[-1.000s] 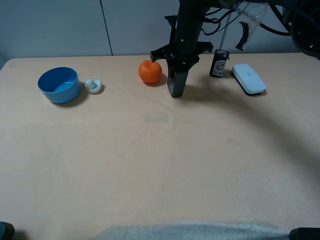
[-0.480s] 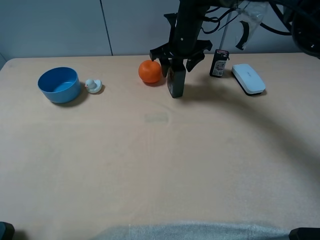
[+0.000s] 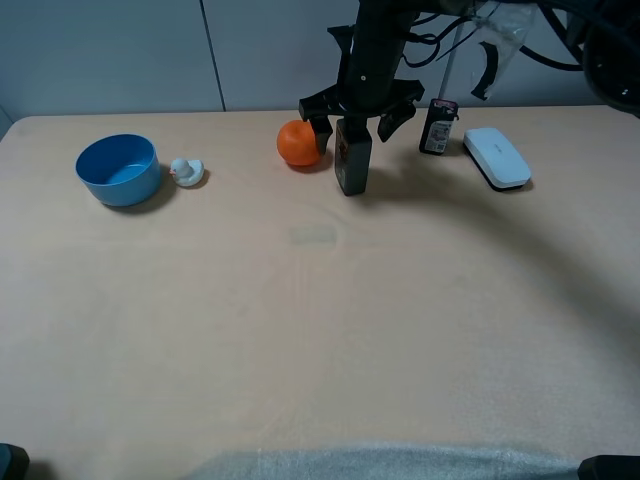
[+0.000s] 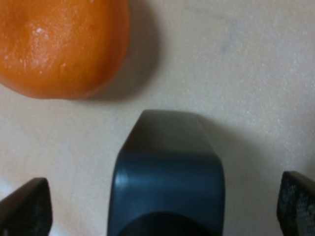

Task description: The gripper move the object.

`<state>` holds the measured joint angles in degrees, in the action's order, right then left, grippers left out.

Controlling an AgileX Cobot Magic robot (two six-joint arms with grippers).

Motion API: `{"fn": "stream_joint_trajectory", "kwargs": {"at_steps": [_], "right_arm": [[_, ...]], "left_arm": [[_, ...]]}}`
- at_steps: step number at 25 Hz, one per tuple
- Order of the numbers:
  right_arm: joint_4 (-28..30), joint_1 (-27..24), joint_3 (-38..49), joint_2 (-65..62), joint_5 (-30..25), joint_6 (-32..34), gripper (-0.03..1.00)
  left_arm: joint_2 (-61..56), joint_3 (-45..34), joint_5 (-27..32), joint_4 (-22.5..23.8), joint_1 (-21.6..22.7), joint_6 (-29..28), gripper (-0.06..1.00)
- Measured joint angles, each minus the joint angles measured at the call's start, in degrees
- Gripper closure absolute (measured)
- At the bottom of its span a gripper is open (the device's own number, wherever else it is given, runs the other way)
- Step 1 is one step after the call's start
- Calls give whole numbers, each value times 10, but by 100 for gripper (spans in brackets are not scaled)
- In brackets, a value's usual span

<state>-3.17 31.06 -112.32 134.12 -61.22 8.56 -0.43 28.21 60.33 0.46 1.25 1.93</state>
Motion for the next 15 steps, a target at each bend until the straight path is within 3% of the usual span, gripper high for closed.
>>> {"fn": "stream_joint_trajectory", "kwargs": {"at_steps": [15], "right_arm": [[-1,0,-3,-51,-22,10,27]], "left_arm": [[0,0,0,0,0,0,12]]}}
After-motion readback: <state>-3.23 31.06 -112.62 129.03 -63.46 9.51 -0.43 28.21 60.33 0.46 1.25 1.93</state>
